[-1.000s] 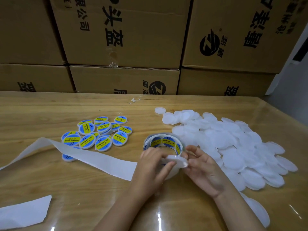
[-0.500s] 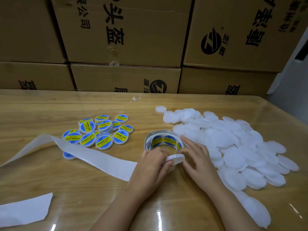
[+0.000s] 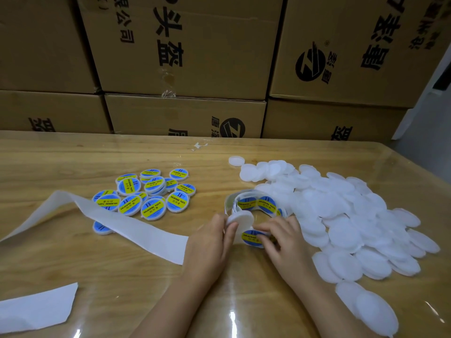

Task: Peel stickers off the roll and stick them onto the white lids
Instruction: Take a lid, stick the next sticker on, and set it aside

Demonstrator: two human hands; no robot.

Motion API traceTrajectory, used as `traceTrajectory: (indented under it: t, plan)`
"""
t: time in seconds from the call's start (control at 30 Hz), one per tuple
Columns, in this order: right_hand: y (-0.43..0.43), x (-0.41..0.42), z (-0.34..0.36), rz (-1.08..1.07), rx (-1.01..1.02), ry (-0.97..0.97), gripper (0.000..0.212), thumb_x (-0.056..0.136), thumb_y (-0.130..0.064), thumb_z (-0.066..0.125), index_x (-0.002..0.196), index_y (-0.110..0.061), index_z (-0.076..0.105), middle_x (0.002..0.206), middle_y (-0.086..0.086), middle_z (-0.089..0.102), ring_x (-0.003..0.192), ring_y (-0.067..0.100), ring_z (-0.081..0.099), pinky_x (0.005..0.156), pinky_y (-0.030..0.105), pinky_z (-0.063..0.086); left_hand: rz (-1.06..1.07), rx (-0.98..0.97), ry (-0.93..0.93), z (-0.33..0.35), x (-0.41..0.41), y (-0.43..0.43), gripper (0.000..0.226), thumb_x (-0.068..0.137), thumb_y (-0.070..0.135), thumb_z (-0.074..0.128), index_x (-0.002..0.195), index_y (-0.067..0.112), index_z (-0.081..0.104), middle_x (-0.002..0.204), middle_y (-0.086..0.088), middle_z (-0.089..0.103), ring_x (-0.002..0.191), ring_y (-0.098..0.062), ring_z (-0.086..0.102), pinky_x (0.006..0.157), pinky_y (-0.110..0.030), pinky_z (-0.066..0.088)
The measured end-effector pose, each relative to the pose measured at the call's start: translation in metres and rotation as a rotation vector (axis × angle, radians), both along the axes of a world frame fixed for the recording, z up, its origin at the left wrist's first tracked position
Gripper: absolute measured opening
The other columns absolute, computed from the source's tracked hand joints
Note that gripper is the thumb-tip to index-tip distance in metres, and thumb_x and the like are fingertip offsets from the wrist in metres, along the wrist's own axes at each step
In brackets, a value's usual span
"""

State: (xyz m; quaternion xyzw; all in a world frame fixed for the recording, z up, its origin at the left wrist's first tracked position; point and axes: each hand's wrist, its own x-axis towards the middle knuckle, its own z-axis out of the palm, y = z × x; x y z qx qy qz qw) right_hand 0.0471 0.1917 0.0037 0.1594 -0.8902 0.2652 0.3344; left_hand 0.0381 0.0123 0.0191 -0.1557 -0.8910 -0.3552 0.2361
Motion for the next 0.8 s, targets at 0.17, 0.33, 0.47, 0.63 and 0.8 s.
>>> traceTrajectory:
  t: [0.17,0.33,0.47,0.63,0.8]
  plan:
    - [-0.007,0.002,0.001,0.037,0.034,0.025,0.015,0.082,-0.019,0.067,0.096,-0.019,0.071,0.088,-0.008,0.062,0.084,0.009,0.039,0.08,0.013,0.033,0.104,-0.188,0.121,0.009,0.001,-0.002,0.033,0.097,0.039,0.033,0.079,0.014,0.044,0.038,-0.001,0.048,0.029,-0.025,0.047,0.029,-0.02,0.027]
    - [-0.009,0.005,0.003,0.043,0.024,0.008,0.022,0.081,-0.023,0.067,0.102,-0.025,0.072,0.103,-0.002,0.057,0.088,0.006,0.035,0.08,0.003,0.033,0.077,-0.076,0.154,0.004,-0.004,-0.006,0.043,0.098,0.055,0.011,0.087,0.021,0.033,0.038,-0.004,0.051,0.032,-0.029,0.051,0.029,-0.024,0.035]
    - [-0.008,0.007,0.002,0.038,0.003,-0.027,0.019,0.084,-0.031,0.059,0.099,-0.025,0.069,0.11,-0.004,0.053,0.086,0.007,0.039,0.082,0.011,0.033,0.02,-0.016,0.249,0.004,-0.009,-0.018,0.042,0.097,0.058,0.014,0.089,0.023,0.036,0.045,-0.005,0.056,0.038,-0.03,0.055,0.033,-0.027,0.039]
    - [-0.011,0.007,0.003,0.0,-0.01,-0.003,0.003,0.082,-0.021,0.064,0.08,-0.018,0.066,0.106,-0.001,0.056,0.086,0.005,0.037,0.081,0.016,0.032,0.167,-0.211,0.388,0.008,-0.016,-0.024,0.051,0.102,0.044,0.021,0.077,0.012,0.052,0.042,-0.006,0.049,0.035,-0.029,0.049,0.032,-0.026,0.033]
    - [-0.02,0.013,0.006,0.078,0.038,0.0,0.016,0.088,-0.026,0.055,0.083,-0.016,0.067,0.108,-0.001,0.055,0.095,0.009,0.042,0.088,0.018,0.033,0.221,-0.3,0.501,0.007,-0.012,-0.012,0.043,0.096,0.035,0.042,0.064,0.012,0.058,0.042,-0.003,0.045,0.036,-0.026,0.044,0.036,-0.026,0.03]
